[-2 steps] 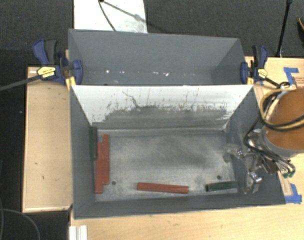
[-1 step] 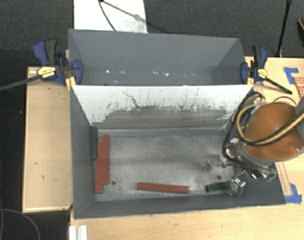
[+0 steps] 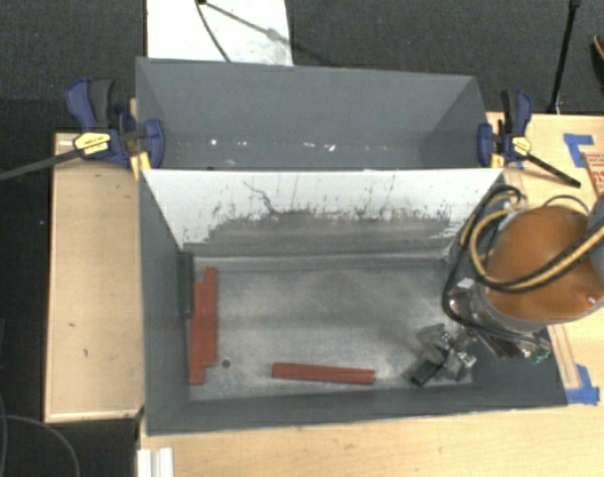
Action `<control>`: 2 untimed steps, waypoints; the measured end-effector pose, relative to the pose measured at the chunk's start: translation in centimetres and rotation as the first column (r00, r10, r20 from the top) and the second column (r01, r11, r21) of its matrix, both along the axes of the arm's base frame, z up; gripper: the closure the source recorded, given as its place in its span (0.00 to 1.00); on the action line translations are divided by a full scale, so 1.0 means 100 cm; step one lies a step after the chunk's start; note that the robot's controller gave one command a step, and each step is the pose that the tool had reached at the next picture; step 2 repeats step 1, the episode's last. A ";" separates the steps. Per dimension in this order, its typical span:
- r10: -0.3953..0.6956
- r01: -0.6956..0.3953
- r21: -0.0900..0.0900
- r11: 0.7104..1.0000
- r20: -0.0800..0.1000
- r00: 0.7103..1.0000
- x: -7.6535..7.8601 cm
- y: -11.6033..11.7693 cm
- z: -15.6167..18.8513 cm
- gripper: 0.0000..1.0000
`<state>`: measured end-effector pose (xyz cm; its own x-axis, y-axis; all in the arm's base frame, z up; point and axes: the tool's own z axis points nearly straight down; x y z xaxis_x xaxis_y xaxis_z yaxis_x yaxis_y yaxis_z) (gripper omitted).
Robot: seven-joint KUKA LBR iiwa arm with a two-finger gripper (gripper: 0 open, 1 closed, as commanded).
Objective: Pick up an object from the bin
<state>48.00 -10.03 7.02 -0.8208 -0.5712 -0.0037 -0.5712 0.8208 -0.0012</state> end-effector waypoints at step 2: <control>0.013 -0.013 -0.003 1.000 0.008 1.000 0.018 0.004 0.166 1.00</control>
Offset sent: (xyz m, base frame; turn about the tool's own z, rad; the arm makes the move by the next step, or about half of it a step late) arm 0.0154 0.0043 0.1613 -0.0165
